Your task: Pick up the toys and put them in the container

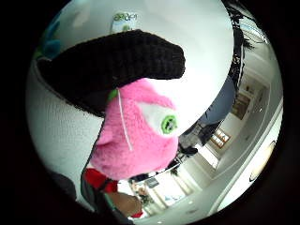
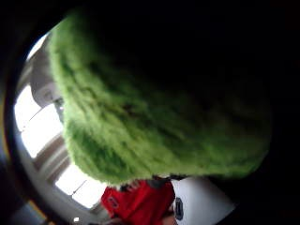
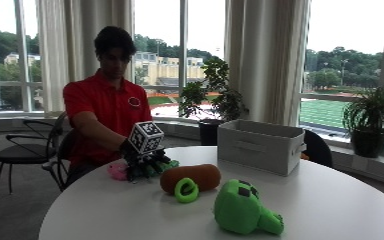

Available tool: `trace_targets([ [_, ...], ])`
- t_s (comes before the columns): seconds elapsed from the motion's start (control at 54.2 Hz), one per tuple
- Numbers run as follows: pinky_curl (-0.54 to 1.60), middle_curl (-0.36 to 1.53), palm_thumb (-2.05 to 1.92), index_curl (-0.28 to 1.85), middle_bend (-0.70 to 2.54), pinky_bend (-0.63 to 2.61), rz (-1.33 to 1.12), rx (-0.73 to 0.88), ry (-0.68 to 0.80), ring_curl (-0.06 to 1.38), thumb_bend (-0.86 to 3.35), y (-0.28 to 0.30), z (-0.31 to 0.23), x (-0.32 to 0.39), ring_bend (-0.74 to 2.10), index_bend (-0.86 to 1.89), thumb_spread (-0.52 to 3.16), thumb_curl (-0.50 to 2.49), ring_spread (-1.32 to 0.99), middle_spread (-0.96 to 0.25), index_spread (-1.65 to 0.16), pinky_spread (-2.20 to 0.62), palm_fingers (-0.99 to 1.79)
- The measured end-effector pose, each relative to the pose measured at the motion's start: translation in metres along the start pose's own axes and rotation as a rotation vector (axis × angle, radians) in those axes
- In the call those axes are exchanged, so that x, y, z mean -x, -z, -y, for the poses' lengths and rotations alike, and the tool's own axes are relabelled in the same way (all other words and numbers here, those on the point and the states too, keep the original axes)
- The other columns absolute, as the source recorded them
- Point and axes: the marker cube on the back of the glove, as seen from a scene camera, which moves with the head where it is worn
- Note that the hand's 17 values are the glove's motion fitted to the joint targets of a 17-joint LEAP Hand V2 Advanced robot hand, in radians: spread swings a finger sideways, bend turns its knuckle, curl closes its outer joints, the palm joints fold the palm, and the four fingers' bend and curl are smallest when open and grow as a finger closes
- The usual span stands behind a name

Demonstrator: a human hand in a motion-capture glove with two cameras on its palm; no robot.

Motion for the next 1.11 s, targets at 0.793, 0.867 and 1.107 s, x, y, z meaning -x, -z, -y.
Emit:
trace_targets([
  [0.793,0.4,0.52,0.77,0.15,0.76,1.11,0.063,-0.446,0.054,0.55,0.22,0.031,-0.001,0.016,1.03,0.32,0.7,0.71,-0.47,-0.35,-0.41,-0.4,1.15],
  [0.867,0.41,0.56,0.77,0.18,0.81,1.11,0.054,-0.496,0.075,0.56,0.22,0.047,-0.013,0.025,1.05,0.39,0.61,0.76,-0.48,-0.36,-0.41,-0.41,1.15],
  [1.107,0.46,0.65,0.75,0.28,0.93,1.1,-0.022,-0.606,0.117,0.62,0.21,0.138,-0.031,0.048,1.12,0.56,0.31,0.86,-0.49,-0.34,-0.39,-0.41,1.12],
])
